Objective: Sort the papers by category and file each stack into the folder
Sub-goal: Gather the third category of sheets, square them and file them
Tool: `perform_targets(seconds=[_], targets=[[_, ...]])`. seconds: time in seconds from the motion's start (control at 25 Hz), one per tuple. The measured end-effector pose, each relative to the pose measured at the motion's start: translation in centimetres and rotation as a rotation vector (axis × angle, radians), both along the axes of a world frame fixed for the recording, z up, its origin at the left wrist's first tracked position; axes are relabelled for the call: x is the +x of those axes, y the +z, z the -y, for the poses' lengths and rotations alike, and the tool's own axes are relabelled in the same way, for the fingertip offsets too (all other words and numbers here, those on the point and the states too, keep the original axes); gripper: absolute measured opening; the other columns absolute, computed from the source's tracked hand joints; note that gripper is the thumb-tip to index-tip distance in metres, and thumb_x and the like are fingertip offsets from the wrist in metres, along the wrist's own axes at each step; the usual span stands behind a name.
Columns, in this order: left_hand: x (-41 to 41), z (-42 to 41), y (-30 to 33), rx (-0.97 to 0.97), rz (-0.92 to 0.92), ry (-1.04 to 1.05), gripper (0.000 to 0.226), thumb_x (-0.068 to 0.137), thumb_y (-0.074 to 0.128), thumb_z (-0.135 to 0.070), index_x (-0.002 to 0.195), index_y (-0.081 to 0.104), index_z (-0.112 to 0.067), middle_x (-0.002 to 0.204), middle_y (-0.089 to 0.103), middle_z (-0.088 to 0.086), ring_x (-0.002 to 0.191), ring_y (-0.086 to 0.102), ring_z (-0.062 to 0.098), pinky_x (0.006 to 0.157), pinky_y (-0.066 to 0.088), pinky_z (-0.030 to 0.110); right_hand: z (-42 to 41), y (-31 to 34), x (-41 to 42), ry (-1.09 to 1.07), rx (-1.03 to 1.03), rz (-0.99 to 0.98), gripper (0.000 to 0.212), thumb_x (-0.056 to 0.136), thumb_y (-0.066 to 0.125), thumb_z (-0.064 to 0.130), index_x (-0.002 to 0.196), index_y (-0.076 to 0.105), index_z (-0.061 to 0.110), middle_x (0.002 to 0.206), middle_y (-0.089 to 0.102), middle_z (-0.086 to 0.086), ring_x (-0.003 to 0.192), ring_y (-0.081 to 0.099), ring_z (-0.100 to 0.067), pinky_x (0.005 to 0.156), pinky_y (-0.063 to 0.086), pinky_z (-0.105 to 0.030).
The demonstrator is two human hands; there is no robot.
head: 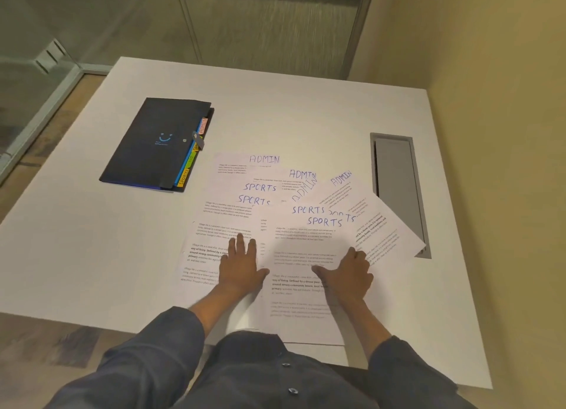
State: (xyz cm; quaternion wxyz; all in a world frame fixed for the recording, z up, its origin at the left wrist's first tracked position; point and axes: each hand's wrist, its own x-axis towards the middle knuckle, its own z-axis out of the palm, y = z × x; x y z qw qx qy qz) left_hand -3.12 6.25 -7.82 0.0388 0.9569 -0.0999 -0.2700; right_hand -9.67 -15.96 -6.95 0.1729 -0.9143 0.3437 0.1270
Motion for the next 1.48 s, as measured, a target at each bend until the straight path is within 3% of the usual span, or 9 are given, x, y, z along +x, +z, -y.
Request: perform_targets(seconds=[0.28, 0.48, 0.6, 0.76, 0.88, 1.04, 1.12, 1.28, 1.48], targets=[[-0.4, 0.6, -0.1, 0.027, 0.033, 0.018, 0.081, 0.093, 0.042, -0.054, 0.153, 0.006, -0.012, 0.16, -0.006, 0.02, 0.148, -0.001, 0.035, 0.117, 0.016, 0.051, 0.8, 0.5, 0.1, -0.048, 0.252, 0.12, 0.06, 0.082, 0.072, 0.038, 0.127, 0.044, 0.009, 0.12, 0.053, -0.006, 0.107, 0.055, -0.025, 0.085, 0.049, -0.037], [0.1, 0.9, 0.2, -0.033, 0.103, 0.058, 0.069, 0.091, 0.043, -0.052, 0.143, 0.029, -0.009, 0.156, 0.017, 0.018, 0.145, 0.012, 0.033, 0.114, 0.02, 0.052, 1.6, 1.9, -0.4, 0.018, 0.48, 0.336, 0.029, 0.097, 0.055, 0.022, 0.125, 0.057, 0.013, 0.118, 0.069, -0.002, 0.099, 0.067, -0.022, 0.078, 0.057, -0.03], [1.0, 1.1, 1.1, -0.34, 0.113, 0.264, 0.051, 0.085, 0.046, -0.059, 0.11, 0.05, -0.015, 0.129, 0.049, 0.002, 0.127, 0.038, 0.021, 0.111, 0.023, 0.052, 1.9, 4.7, -0.1, -0.013, 0.687, 0.506, 0.021, 0.095, 0.059, 0.015, 0.116, 0.063, 0.013, 0.105, 0.072, 0.0, 0.081, 0.069, -0.007, 0.058, 0.05, -0.011], [2.6, 0.5, 4.5, -1.121, -0.312, 0.798, 0.058, 0.077, 0.075, -0.044, 0.122, 0.063, -0.009, 0.12, 0.068, 0.006, 0.105, 0.067, 0.017, 0.092, 0.053, 0.033, 2.4, 7.5, 1.7, -0.181, 0.929, 0.611, 0.029, 0.094, 0.063, 0.012, 0.122, 0.064, 0.015, 0.108, 0.073, -0.002, 0.09, 0.073, -0.014, 0.063, 0.056, -0.018], [2.9, 0.1, 7.4, -1.281, -0.468, 0.816, 0.023, 0.089, 0.064, -0.011, 0.112, 0.067, -0.006, 0.107, 0.072, 0.012, 0.092, 0.072, 0.023, 0.067, 0.058, 0.027, 1.8, 8.9, 3.5, -0.277, 1.049, 0.63, 0.03, 0.093, 0.064, 0.009, 0.123, 0.063, 0.013, 0.109, 0.074, -0.005, 0.092, 0.074, -0.019, 0.066, 0.058, -0.024], [3.5, -1.6, 8.4, -1.256, -0.341, 0.756, 0.022, 0.09, 0.061, -0.003, 0.111, 0.067, -0.008, 0.11, 0.072, 0.008, 0.098, 0.07, 0.022, 0.085, 0.055, 0.033, 0.3, 9.5, 4.9, -0.347, 1.134, 0.641, 0.015, 0.099, 0.057, 0.021, 0.104, 0.067, 0.013, 0.098, 0.074, -0.001, 0.082, 0.072, -0.014, 0.061, 0.053, -0.015], [3.7, -3.1, 8.3, -1.247, -0.291, 0.785, 0.019, 0.091, 0.06, -0.004, 0.106, 0.067, -0.014, 0.108, 0.072, 0.005, 0.1, 0.069, 0.023, 0.095, 0.051, 0.04, -0.2, 8.1, 5.1, -0.406, 1.047, 0.589, 0.023, 0.101, 0.052, 0.033, 0.097, 0.066, 0.015, 0.089, 0.072, 0.0, 0.077, 0.068, -0.014, 0.059, 0.052, -0.016], [3.4, -5.9, 8.4, -1.248, -0.252, 0.87, 0.021, 0.094, 0.057, -0.003, 0.111, 0.065, -0.014, 0.111, 0.071, 0.01, 0.102, 0.068, 0.031, 0.095, 0.05, 0.048, -0.8, 2.7, 3.7, -0.081, 0.349, 0.147, 0.052, 0.093, 0.055, 0.049, 0.128, 0.054, 0.01, 0.124, 0.06, -0.007, 0.115, 0.057, -0.028, 0.095, 0.046, -0.037], [3.4, -8.5, 8.7, -1.237, -0.195, 0.916, 0.024, 0.095, 0.055, -0.004, 0.116, 0.061, -0.012, 0.108, 0.07, 0.01, 0.097, 0.067, 0.03, 0.088, 0.053, 0.045, -3.6, 0.3, 2.1, 0.086, -0.095, -0.138, 0.091, 0.073, 0.06, 0.076, 0.131, 0.042, 0.009, 0.128, 0.045, -0.005, 0.117, 0.047, -0.024, 0.094, 0.039, -0.039]])
